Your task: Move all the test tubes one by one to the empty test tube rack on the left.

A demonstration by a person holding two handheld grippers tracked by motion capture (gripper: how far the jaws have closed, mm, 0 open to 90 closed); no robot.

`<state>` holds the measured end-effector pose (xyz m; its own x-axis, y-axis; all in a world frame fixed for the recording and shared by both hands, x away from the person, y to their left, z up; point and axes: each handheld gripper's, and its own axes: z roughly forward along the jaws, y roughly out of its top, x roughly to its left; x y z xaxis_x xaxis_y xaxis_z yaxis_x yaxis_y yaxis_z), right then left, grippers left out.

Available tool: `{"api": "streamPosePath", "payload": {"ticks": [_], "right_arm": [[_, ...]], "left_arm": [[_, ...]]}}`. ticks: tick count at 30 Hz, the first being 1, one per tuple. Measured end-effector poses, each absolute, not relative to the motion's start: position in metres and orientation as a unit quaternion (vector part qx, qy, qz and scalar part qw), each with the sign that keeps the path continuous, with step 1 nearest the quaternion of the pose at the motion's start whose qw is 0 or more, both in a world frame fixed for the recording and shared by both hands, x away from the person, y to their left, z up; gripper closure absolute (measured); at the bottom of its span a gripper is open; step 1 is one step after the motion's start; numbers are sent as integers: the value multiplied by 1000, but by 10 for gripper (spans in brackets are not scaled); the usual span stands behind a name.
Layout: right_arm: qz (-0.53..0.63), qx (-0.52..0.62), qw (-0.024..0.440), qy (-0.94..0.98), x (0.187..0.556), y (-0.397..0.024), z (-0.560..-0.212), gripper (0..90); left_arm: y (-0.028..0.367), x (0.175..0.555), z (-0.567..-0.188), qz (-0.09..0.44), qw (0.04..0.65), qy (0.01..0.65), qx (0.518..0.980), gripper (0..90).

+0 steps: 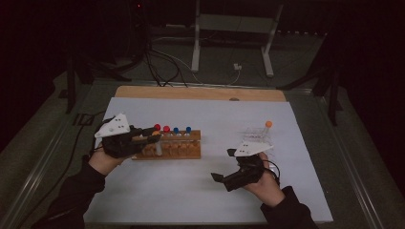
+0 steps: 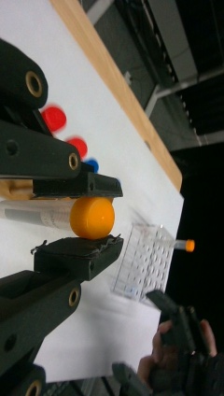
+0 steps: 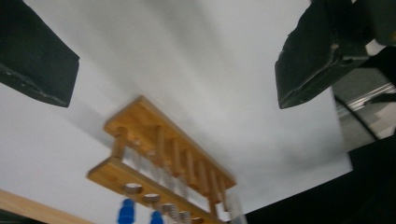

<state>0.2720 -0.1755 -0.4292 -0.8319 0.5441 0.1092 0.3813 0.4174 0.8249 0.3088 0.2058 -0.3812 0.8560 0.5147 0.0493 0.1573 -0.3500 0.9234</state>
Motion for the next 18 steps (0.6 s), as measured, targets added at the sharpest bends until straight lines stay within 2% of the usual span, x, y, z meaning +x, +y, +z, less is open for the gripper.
{"api": "streamPosePath", "payload": {"ticks": [10, 18], "right_arm": [[470, 272, 88, 835, 272, -177, -427, 0], [477, 268, 85, 833, 272, -180, -424, 0]], "left_arm": [[226, 321, -366, 203, 532, 235, 788, 718], [235, 339, -369, 216, 541, 265, 769, 718]]}}
